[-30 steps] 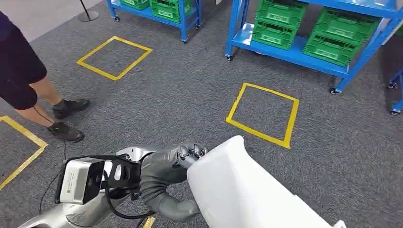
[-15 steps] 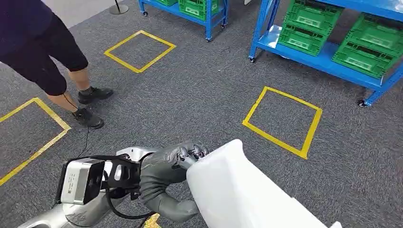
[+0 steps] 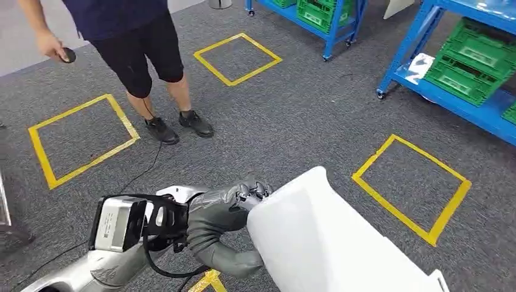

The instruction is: Take the parts from the cabinet and place them on the table.

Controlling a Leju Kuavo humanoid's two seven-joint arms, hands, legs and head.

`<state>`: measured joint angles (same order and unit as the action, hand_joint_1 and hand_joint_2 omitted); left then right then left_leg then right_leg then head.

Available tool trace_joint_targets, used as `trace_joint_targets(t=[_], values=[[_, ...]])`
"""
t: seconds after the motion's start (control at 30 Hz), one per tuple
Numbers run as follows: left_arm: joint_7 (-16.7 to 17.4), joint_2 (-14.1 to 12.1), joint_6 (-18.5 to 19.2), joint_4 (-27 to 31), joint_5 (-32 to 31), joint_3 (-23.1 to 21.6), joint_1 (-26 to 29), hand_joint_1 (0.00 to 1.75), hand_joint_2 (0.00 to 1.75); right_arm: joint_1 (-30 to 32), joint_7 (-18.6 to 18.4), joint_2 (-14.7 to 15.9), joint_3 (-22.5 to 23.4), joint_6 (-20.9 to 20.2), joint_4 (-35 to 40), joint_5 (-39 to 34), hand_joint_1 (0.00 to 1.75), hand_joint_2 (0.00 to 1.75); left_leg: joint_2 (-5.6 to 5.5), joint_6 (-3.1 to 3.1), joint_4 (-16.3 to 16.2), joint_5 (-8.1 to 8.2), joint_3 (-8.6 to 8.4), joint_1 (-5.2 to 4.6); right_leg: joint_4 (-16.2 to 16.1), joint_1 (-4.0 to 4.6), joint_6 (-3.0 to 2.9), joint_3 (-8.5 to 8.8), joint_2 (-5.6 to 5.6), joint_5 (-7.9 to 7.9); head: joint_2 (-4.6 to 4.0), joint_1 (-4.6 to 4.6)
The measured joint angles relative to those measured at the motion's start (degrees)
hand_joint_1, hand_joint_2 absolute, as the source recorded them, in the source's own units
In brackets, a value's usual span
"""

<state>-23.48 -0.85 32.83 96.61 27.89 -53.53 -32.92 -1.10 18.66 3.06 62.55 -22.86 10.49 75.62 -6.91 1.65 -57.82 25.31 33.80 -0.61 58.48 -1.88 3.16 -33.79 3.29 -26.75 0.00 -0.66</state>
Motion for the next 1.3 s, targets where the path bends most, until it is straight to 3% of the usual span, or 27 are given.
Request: trace_joint_targets(t=[0.03,0.1,0.13,0.17,0.2,0.23,0.3,0.33,0.4,0.43,0.47,0.5,0.63,0.67,0.7,0.73,0.83,0.87,0.9,0.97,1.0,1.03,1.07,1.13,1.17,1.23,1.3], values=[[0.02,0.02,-0.09,0.00,-0.13,0.00,0.00,1.75,1.75,-0.02,-0.09,-0.02,0.02,-0.04,-0.02,-0.07,0.00,0.00,-0.40,-0.20,-0.13,0.10,0.23,0.14,-0.06,-0.08,-0.78,0.28,-1.00,0.12,0.00,0.04],[0.99,0.00,-0.66,0.02,0.18,0.00,0.02,1.75,1.75,-0.10,-0.39,-0.02,0.02,-0.13,-0.02,-0.33,0.00,0.00,-0.91,-0.50,0.08,-0.05,0.40,0.45,0.04,0.48,-1.53,0.30,-1.61,0.16,0.00,0.02],[1.51,0.00,-0.92,0.13,0.42,0.02,0.01,1.75,1.75,-0.10,-0.72,-0.07,0.02,-0.22,-0.02,-0.39,0.00,0.00,-1.30,-0.69,-0.07,0.05,0.56,0.47,-0.11,0.01,-1.83,0.43,-2.11,0.28,0.00,0.04],[1.97,-0.02,-1.05,0.59,0.79,0.04,0.07,1.75,1.75,-0.07,-0.87,-0.26,0.02,-0.33,-0.02,-0.59,0.00,0.00,0.54,-0.95,-0.80,0.65,1.03,0.34,-0.19,-0.14,-2.13,0.57,-2.66,0.28,0.00,0.02],[2.10,-0.04,-1.03,0.94,1.14,0.07,-0.05,1.75,1.75,0.06,-1.11,0.02,0.09,-0.44,0.00,-0.83,0.00,0.00,3.50,-1.29,-3.04,2.10,1.80,0.17,-0.20,-0.07,-2.68,0.77,-3.04,0.02,0.00,-0.57],[2.17,0.04,-0.96,1.22,1.42,0.07,-0.01,1.75,1.75,0.44,-1.38,0.00,0.15,-0.70,0.00,-1.03,0.00,0.00,5.36,-1.59,-7.33,4.25,3.78,0.37,-0.20,0.13,-3.03,0.94,-3.59,-0.08,0.00,-0.83],[2.30,0.02,-0.74,1.36,1.44,0.07,0.16,1.75,1.75,1.05,-1.94,0.07,0.31,-0.92,0.04,-1.18,0.00,0.00,6.44,-1.85,-16.88,7.82,8.87,0.83,-0.18,0.54,-3.34,1.02,-5.14,-0.29,0.00,-0.83],[2.30,-0.04,-0.72,1.38,1.46,0.07,0.33,1.75,1.75,1.28,-2.05,0.11,0.37,-0.94,0.09,-1.18,0.00,0.00,6.60,-1.88,-18.98,7.98,10.26,0.88,-0.18,0.70,-3.44,1.02,-5.92,-0.38,0.00,-0.79],[2.30,-0.07,-0.63,1.49,1.46,0.04,0.44,1.75,1.75,1.33,-2.07,0.15,0.48,-0.98,0.15,-1.31,0.00,0.00,6.83,-1.60,-14.94,4.94,8.69,0.84,-0.18,0.95,-3.50,1.14,-7.14,-0.59,0.00,-0.83],[2.30,-0.04,-0.57,1.60,1.49,0.07,0.45,1.75,1.75,1.30,-2.12,0.13,0.55,-1.14,0.20,-1.51,0.00,0.00,7.26,-1.25,-9.60,2.32,5.94,0.75,-0.19,1.10,-3.47,1.31,-7.72,-0.68,0.00,-0.83],[2.16,-0.04,-0.46,1.95,1.49,0.18,0.45,1.75,1.75,1.39,-2.29,0.00,0.68,-1.79,0.77,-1.75,0.00,0.00,9.15,-0.53,-3.47,-0.01,2.56,0.31,-0.22,1.24,-3.45,1.55,-8.35,-0.85,0.00,-0.81],[1.88,-0.02,-0.31,2.36,1.44,0.46,0.52,1.75,1.75,1.68,-2.67,-0.31,0.83,-2.76,1.53,-1.92,0.00,0.00,11.89,-0.01,-0.80,0.60,1.19,-0.51,-0.27,1.35,-3.34,1.73,-8.86,-0.94,0.00,-0.74],[0.66,-0.31,0.09,2.93,0.57,1.66,0.97,1.75,1.75,3.90,-5.36,-3.94,2.30,-12.43,12.06,-0.89,0.00,0.00,9.10,0.63,0.17,0.05,1.24,-0.97,-0.89,1.31,-2.32,2.39,-11.73,-1.29,0.00,-0.72],[0.33,-0.35,0.09,3.13,0.22,2.28,1.36,1.75,1.75,4.15,-5.66,-4.66,2.56,-14.35,15.24,-0.37,0.00,0.00,8.34,0.92,1.61,-0.96,-0.18,0.08,-0.53,1.18,-2.11,1.99,-10.45,-1.70,0.00,-0.74],[0.04,-0.48,0.15,3.15,0.15,2.78,1.35,1.75,1.75,4.35,-5.86,-5.38,2.71,-15.57,17.14,0.11,0.00,0.00,7.74,1.10,2.18,-1.19,-0.48,-0.09,1.00,0.97,-2.28,1.64,-6.70,-2.67,0.00,-0.55],[-0.04,-0.46,0.18,3.17,-0.07,2.91,1.30,1.75,1.75,4.68,-5.90,-5.79,3.01,-16.20,18.74,0.37,0.00,0.00,7.22,1.46,2.15,-1.46,-0.46,-0.09,4.60,0.92,-2.64,0.05,-4.86,-4.40,0.00,-0.66],[-0.13,-0.66,0.46,3.17,-0.31,3.15,2.21,1.75,1.75,6.09,-6.23,-6.32,3.56,-16.44,22.76,0.77,0.00,0.00,4.44,1.44,2.06,-1.44,-0.40,-0.08,16.75,0.82,-2.58,-6.15,-3.55,-8.47,0.00,-0.28],[-0.13,-0.70,0.46,3.17,-0.31,3.30,2.42,1.75,1.75,6.34,-6.23,-6.47,3.65,-16.44,23.68,0.74,0.00,0.00,3.50,1.39,1.99,-1.42,-0.41,0.02,16.69,0.71,-2.07,-6.49,-3.53,-7.90,0.00,-0.24],[-0.13,-0.72,0.46,3.17,-0.31,3.50,2.49,1.75,1.75,6.37,-6.23,-6.58,3.74,-16.44,24.48,0.79,0.00,0.00,2.59,1.25,1.81,-1.34,-0.42,0.19,13.68,0.48,-1.28,-5.33,-3.50,-6.17,0.00,-0.31],[-0.15,-0.74,0.46,3.17,-0.31,3.65,2.49,1.75,1.75,6.37,-6.23,-6.88,3.93,-16.46,25.85,0.83,0.00,0.00,0.91,0.48,0.84,-0.84,-0.32,0.61,2.97,-0.38,0.52,-0.42,-2.04,-1.46,0.00,-0.26],[-0.15,-0.76,0.46,3.17,-0.33,3.65,2.58,1.75,1.75,6.34,-6.23,-7.06,3.98,-16.46,26.30,0.85,0.00,0.00,0.33,-0.09,0.13,-0.45,-0.01,0.73,0.68,-0.69,0.46,0.73,0.04,-0.83,0.02,-0.26],[-0.31,-0.85,0.50,3.19,-0.35,3.72,2.61,1.75,1.75,6.44,-6.21,-7.50,4.02,-16.46,26.49,1.03,0.00,0.00,-0.40,-0.53,-0.50,-0.11,0.45,0.42,0.15,-0.34,-0.31,0.98,0.53,-0.73,0.00,0.22],[-0.56,-0.85,0.72,3.21,-0.59,3.83,2.72,1.75,1.75,6.45,-6.16,-7.50,4.13,-16.52,27.03,1.24,0.00,0.00,-0.75,-0.77,-0.43,-0.22,0.62,0.48,0.64,-0.12,-1.22,0.99,-0.04,-0.71,0.02,0.13],[-1.42,-1.16,1.18,3.17,-0.85,4.59,3.40,1.75,1.75,6.45,-5.96,-7.56,4.22,-17.11,27.78,1.86,0.00,0.00,-1.63,-1.12,-0.36,-0.39,0.90,0.81,0.65,0.17,-1.95,0.98,-1.01,-0.65,0.00,0.09],[-1.66,-1.42,1.40,3.17,-0.87,5.06,3.66,1.75,1.75,6.49,-5.92,-7.76,4.24,-17.60,28.13,2.06,0.00,0.00,-1.93,-1.29,-0.58,-0.21,0.98,0.98,0.49,-0.43,-2.31,1.08,-1.77,-0.58,0.00,0.07],[-2.05,-1.70,1.84,3.15,-0.85,5.71,3.82,1.75,1.75,7.04,-5.92,-8.04,4.52,-18.32,29.53,2.43,0.00,0.00,4.06,-1.78,-5.27,2.63,3.41,0.66,0.47,0.05,-2.96,1.29,-2.90,-0.76,0.00,-0.63],[-2.14,-1.77,1.97,2.99,-0.83,5.97,4.08,1.75,1.75,7.65,-5.92,-8.46,4.76,-18.71,30.01,2.58,0.00,0.00,6.42,-1.92,-14.70,6.66,8.20,0.85,0.49,0.60,-3.26,1.25,-4.40,-0.97,0.00,-0.63]])
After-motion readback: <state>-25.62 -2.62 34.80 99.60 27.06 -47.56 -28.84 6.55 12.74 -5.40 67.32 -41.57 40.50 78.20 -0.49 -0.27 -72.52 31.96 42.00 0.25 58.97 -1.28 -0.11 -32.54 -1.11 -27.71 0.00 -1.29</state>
